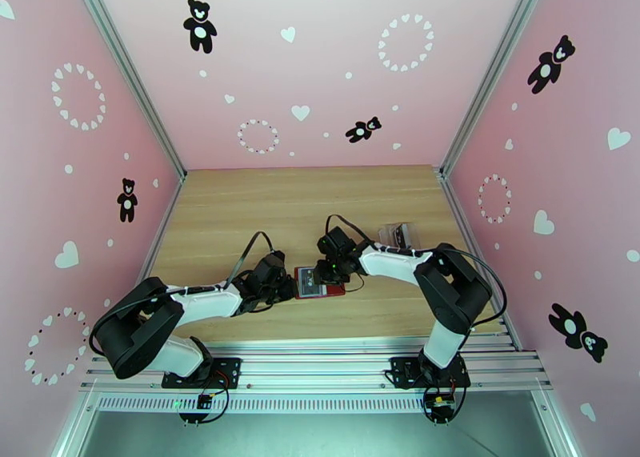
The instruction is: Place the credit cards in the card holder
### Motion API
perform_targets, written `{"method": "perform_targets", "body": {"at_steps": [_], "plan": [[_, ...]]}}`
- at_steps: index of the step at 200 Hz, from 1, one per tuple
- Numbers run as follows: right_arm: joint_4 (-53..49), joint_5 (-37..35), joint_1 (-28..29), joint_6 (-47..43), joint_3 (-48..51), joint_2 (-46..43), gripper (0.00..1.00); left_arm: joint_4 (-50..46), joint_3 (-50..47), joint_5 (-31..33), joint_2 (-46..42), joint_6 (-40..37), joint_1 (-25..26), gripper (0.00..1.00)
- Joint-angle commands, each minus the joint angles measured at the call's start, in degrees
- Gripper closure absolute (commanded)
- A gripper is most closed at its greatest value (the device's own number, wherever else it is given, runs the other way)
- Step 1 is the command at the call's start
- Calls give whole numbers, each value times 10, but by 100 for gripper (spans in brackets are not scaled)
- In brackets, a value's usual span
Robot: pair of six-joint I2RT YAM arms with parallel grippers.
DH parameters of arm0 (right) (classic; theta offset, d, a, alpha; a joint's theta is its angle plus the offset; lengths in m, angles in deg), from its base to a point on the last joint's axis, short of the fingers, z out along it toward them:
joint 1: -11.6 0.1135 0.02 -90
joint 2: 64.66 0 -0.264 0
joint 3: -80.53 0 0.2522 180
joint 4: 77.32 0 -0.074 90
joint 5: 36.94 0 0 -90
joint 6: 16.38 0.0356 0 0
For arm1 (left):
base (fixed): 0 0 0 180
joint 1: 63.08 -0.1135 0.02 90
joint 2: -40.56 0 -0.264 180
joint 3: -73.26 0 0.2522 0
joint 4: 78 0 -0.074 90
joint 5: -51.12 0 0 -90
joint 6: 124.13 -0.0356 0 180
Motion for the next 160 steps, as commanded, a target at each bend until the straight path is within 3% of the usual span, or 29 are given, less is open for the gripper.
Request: {"method": "perform_targets", "body": {"at_steps": [1,160], "plan": [[-12,-6,4,-6,-16,9,76,-11,-5,0,5,-4,4,86],[-17,-32,4,-20,-4,35,90,-35,-6,5,-38,-6,4,86]]}}
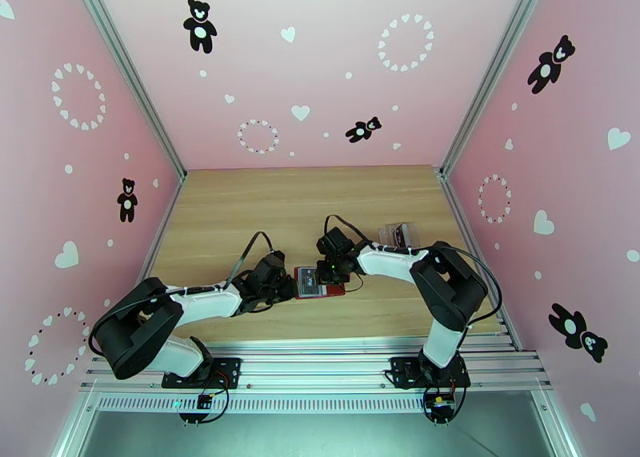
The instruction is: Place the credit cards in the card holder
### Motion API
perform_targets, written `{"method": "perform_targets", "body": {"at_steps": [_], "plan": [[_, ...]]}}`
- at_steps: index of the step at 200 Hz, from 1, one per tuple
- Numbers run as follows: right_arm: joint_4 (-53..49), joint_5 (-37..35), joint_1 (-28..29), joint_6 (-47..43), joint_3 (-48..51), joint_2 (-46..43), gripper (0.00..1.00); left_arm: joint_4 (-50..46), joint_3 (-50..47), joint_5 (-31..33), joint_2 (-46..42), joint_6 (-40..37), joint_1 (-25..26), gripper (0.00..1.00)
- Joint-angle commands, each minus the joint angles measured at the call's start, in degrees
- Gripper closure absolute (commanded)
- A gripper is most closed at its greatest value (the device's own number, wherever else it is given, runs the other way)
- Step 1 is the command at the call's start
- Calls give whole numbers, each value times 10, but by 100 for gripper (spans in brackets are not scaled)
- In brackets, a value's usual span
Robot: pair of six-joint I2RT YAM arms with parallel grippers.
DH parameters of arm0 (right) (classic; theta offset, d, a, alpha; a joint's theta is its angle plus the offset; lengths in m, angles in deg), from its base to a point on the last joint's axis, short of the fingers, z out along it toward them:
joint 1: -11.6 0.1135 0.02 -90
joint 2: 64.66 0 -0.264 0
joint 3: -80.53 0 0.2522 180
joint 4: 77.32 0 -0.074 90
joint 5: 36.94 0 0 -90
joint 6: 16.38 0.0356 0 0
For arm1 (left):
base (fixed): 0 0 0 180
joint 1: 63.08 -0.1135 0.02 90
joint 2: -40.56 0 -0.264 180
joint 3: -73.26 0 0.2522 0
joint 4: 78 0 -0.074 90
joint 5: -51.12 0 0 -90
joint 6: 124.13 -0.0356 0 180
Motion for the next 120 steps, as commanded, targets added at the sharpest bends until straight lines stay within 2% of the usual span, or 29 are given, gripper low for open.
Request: {"method": "perform_targets", "body": {"at_steps": [1,51,120], "plan": [[-17,-20,3,-4,-2,19,90,-26,-6,6,-32,-6,4,86],[-13,-21,3,-4,0,20,91,-45,0,0,-80,-6,4,82],[-13,-22,3,-4,2,19,92,8,19,-41,-24,1,6,76]]}}
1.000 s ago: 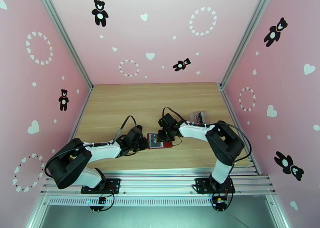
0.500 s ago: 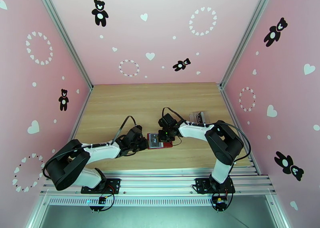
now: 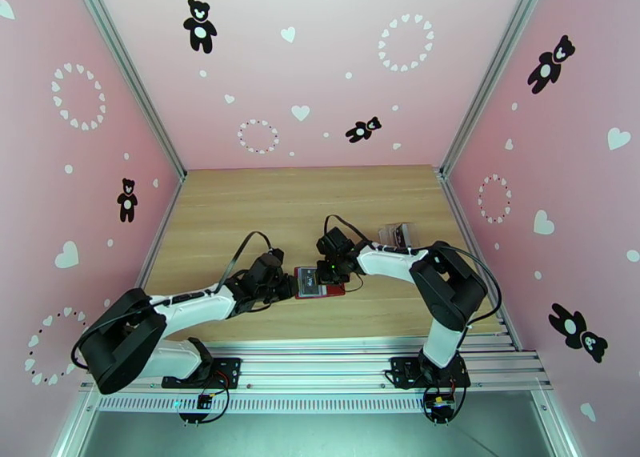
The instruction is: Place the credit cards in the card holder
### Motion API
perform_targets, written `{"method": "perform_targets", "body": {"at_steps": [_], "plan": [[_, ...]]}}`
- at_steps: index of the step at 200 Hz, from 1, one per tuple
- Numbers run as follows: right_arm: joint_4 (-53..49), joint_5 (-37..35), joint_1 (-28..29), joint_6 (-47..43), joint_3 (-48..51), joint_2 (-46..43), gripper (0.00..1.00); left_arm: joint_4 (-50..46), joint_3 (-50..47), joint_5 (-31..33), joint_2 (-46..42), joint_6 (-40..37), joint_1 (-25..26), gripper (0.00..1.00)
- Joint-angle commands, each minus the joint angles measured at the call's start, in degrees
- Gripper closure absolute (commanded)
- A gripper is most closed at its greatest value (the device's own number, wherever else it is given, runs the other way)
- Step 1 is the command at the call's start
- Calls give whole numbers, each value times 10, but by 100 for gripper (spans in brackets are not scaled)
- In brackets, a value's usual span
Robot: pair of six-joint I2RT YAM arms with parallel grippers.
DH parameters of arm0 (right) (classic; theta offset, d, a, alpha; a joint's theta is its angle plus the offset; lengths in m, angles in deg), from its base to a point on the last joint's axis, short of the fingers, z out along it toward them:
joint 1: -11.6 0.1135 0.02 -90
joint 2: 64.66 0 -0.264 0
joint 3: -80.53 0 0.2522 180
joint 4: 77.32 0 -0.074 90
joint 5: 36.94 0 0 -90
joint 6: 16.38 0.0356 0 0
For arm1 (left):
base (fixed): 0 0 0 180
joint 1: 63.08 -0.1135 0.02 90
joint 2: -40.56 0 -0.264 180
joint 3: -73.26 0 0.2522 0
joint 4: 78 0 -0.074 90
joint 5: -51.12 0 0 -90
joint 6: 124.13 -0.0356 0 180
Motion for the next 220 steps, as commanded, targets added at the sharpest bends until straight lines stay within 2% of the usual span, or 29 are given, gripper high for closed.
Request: {"method": "perform_targets", "body": {"at_steps": [1,220], "plan": [[-14,-20,3,-4,3,18,92,27,16,-22,14,1,6,76],[-7,-7,3,-4,5,25,92,45,52,-30,65,3,22,77]]}}
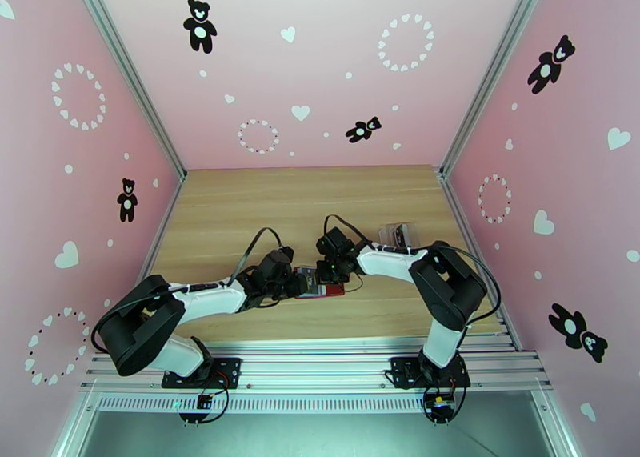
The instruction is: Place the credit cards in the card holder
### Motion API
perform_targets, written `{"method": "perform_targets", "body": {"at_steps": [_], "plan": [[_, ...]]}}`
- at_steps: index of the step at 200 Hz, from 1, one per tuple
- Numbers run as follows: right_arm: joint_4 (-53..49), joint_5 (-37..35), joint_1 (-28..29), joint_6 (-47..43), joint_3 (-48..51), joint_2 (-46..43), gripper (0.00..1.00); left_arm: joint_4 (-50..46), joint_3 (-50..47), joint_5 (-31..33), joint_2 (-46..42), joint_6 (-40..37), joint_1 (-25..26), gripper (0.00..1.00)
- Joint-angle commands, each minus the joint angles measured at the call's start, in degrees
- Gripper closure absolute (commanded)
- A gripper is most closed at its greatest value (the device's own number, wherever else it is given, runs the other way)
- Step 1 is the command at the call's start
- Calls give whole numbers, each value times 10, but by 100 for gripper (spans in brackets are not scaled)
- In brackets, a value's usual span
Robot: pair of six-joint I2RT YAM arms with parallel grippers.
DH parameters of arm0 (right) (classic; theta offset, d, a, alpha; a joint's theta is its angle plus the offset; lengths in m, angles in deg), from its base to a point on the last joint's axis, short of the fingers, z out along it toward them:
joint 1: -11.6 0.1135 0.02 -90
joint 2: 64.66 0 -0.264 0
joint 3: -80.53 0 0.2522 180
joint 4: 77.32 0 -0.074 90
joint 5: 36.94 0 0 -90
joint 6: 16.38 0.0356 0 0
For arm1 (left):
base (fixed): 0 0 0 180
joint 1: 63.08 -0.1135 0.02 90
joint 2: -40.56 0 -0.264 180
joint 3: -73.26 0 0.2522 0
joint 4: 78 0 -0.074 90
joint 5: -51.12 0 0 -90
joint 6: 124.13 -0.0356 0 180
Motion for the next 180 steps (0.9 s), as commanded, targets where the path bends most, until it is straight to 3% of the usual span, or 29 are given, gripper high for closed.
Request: {"method": "perform_targets", "body": {"at_steps": [1,40,58,94,180], "plan": [[-12,-11,3,-4,6,22,92,10,12,-12,7,2,5,77],[-12,-10,3,-2,6,8,92,10,18,-12,-1,2,8,77],[-8,-14,2,0,9,-14,83,9,25,-18,1,2,9,77],[-28,-28,2,-5,4,-57,77,4,41,-20,8,-2,14,77],[-84,-96,-35,-29,28,-121,74,-6,84,-19,33,-6,34,77]]}}
